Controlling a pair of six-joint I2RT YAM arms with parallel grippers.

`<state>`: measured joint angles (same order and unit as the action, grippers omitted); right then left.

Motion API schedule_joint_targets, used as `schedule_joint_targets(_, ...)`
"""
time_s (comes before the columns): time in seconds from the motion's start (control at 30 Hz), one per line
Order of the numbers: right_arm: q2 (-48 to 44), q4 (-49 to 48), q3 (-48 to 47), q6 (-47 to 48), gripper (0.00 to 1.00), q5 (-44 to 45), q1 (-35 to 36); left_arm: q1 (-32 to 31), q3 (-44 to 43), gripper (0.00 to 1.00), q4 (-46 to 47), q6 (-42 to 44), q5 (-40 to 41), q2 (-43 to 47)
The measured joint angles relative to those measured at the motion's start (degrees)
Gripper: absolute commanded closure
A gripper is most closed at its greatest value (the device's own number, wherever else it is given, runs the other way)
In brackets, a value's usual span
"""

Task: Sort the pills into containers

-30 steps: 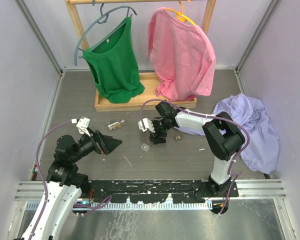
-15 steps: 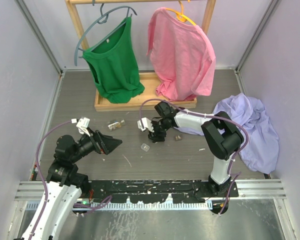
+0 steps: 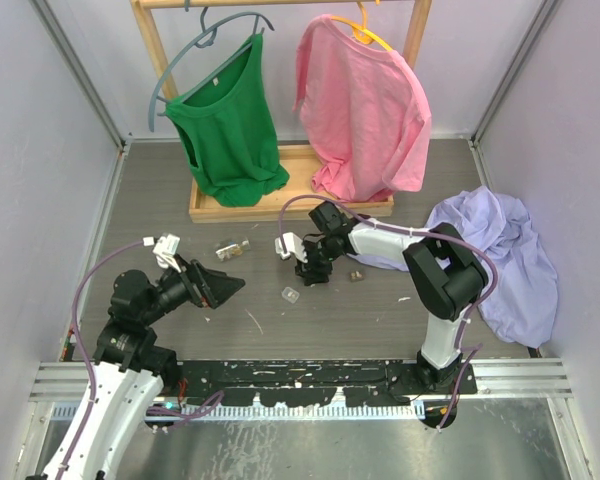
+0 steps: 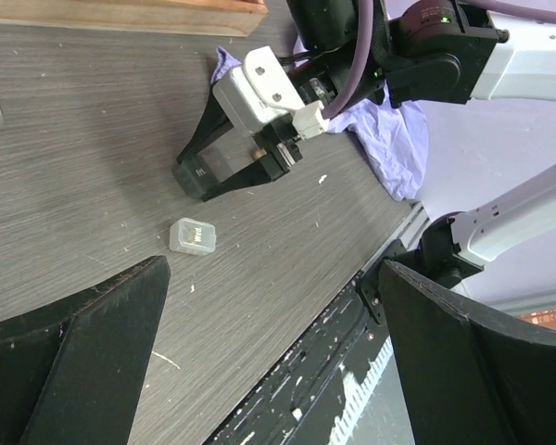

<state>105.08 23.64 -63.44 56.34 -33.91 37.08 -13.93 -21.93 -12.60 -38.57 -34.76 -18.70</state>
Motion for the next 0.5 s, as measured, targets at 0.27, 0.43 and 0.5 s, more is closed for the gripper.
schedule_joint_targets(0.27,-2.6,-0.04,0.0,-11.34,0.73,-0.63,0.0,-5.66,0.79,0.01,4.7,-2.4,2.62,-4.46)
schedule_joint_targets(0.43,-6.25,-3.23,1.55,-22.47,0.77,-2.21,-1.09,-13.68,1.86,0.0,9.66,-4.15,8.83,-7.48)
schedule_joint_targets(0.5,-7.41,-5.2,2.82,-27.69,0.77,-3.37,-2.08,-15.56,3.34,0.01,12.66,-6.01,11.52,-8.46)
